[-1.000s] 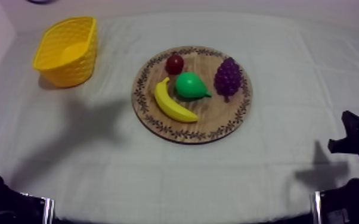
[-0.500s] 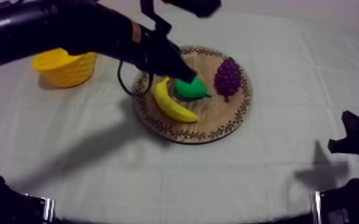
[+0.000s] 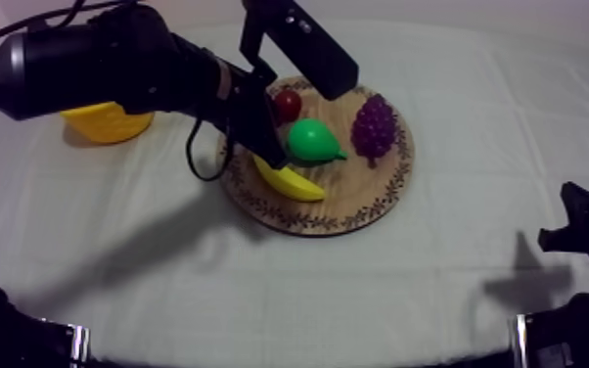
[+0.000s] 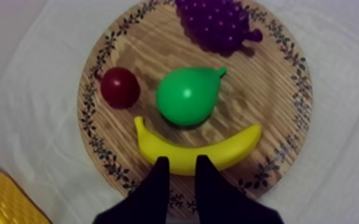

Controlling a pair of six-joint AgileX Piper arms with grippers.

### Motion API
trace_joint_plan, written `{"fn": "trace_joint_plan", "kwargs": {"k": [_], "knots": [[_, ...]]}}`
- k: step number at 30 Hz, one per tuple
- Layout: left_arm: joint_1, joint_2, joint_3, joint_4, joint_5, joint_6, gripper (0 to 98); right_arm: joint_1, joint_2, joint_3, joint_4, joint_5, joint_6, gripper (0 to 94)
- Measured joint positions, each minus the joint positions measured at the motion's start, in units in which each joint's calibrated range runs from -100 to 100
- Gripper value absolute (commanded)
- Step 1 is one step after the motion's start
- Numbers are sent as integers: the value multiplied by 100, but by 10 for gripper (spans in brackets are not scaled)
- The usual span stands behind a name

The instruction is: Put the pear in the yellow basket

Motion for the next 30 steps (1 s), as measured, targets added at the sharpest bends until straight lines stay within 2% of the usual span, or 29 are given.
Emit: {"fn": "trace_joint_plan", "kwargs": {"k": [1, 4, 6, 8, 10, 14, 18, 21, 26, 30], "knots": [[-5, -14, 25, 0, 14, -4, 305, 0, 0, 0, 0, 0, 0, 3], [-32, -37, 44, 13, 65, 1, 689, 0, 0, 0, 0, 0, 0, 3], [-38, -52, 67, 55, 122, -69, 827, 0, 0, 0, 0, 0, 0, 3], [-34, -73, 126, 83, 54, -123, 896, 0, 0, 0, 0, 0, 0, 3], [-34, -79, 162, 143, -53, -116, 912, 0, 0, 0, 0, 0, 0, 3], [-28, -99, 97, 306, -12, -135, 851, 0, 0, 0, 0, 0, 0, 3], [41, -67, 40, 217, 6, -58, 761, 0, 0, 0, 0, 0, 0, 3], [27, -12, -9, 240, 87, -12, 708, 0, 0, 0, 0, 0, 0, 3], [-15, 69, -29, 255, 310, 71, 874, 0, 0, 0, 0, 0, -3, 3], [-34, 132, 15, 216, 199, 169, 933, 0, 0, 0, 0, 0, -3, 3]]}}
